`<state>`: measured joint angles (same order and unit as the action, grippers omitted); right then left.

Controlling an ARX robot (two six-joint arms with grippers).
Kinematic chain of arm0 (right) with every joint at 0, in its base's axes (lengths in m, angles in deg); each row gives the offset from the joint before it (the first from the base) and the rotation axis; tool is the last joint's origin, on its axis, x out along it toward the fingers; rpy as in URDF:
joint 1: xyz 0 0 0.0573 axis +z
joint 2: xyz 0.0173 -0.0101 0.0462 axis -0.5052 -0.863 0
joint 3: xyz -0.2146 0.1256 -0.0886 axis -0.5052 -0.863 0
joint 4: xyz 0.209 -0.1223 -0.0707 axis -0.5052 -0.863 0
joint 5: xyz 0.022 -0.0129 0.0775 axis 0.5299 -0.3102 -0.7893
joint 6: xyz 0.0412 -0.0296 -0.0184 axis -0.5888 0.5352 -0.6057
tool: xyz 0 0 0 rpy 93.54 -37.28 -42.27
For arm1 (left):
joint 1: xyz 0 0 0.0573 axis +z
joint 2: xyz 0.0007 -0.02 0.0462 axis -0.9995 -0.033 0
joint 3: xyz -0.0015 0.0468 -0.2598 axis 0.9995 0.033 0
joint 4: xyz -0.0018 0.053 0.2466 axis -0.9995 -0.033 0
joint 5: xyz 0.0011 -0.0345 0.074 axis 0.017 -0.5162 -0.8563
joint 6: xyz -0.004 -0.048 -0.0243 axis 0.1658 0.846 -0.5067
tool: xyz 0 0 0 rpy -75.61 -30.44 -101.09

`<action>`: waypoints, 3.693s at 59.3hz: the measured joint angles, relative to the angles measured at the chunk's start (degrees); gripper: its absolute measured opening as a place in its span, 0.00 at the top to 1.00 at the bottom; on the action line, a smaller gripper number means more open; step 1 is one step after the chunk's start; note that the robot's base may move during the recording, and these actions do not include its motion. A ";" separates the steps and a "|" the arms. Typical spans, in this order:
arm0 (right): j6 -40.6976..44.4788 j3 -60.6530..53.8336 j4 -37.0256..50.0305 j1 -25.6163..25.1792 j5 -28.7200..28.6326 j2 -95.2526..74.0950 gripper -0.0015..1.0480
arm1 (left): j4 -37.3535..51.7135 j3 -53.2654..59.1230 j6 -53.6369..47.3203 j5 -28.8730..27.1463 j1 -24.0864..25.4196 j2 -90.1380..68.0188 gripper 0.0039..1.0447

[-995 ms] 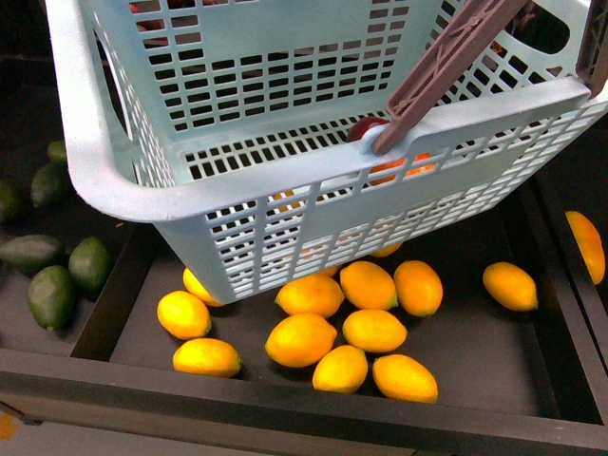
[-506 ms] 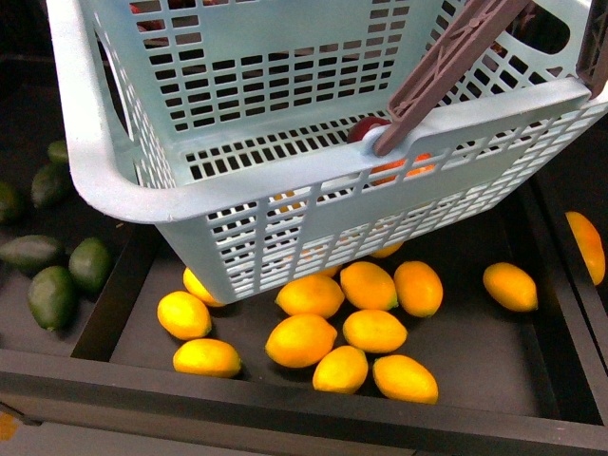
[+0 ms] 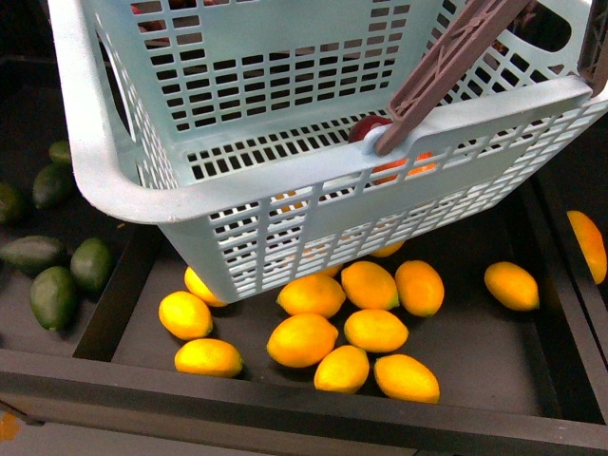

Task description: Pick mango and avocado into basket

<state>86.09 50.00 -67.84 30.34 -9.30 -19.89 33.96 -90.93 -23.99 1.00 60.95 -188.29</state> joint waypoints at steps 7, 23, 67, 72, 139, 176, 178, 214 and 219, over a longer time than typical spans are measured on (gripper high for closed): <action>0.00 0.00 -0.09 0.00 0.17 0.04 0.10 | 0.00 0.00 -0.17 0.07 -0.79 0.00 0.94; -0.02 0.00 -0.24 0.04 -0.02 0.02 0.07 | 0.02 0.00 0.20 0.63 -0.68 0.09 0.94; -0.02 0.07 -0.15 0.04 -0.04 0.04 0.07 | 0.02 0.11 -0.02 0.17 -0.07 0.28 0.94; -0.02 0.00 -0.17 0.04 -0.04 0.02 0.07 | 0.00 0.11 -0.04 -0.07 -0.07 0.28 0.94; 10.23 20.11 30.77 -16.39 -0.04 -80.56 0.07 | 0.02 0.13 -0.57 0.48 -0.22 0.39 0.94; 2.80 57.13 33.42 -4.04 -11.13 -139.47 0.07 | 0.02 0.13 -0.72 -0.20 0.02 0.37 0.94; 2.49 58.75 32.79 -3.89 -11.39 -140.71 0.07 | 0.02 0.13 -0.74 -0.26 0.02 0.37 0.94; 1.05 77.57 25.57 -4.37 -12.39 -152.82 0.07 | 0.02 0.13 -0.85 -1.33 0.26 0.37 0.94; 0.85 78.47 25.33 -4.76 -12.35 -153.81 0.07 | 0.02 0.13 -0.85 -1.18 0.26 0.37 0.94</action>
<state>86.94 128.47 -42.50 25.57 -21.65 -173.69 33.98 -90.80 -24.84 -0.18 61.21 -187.92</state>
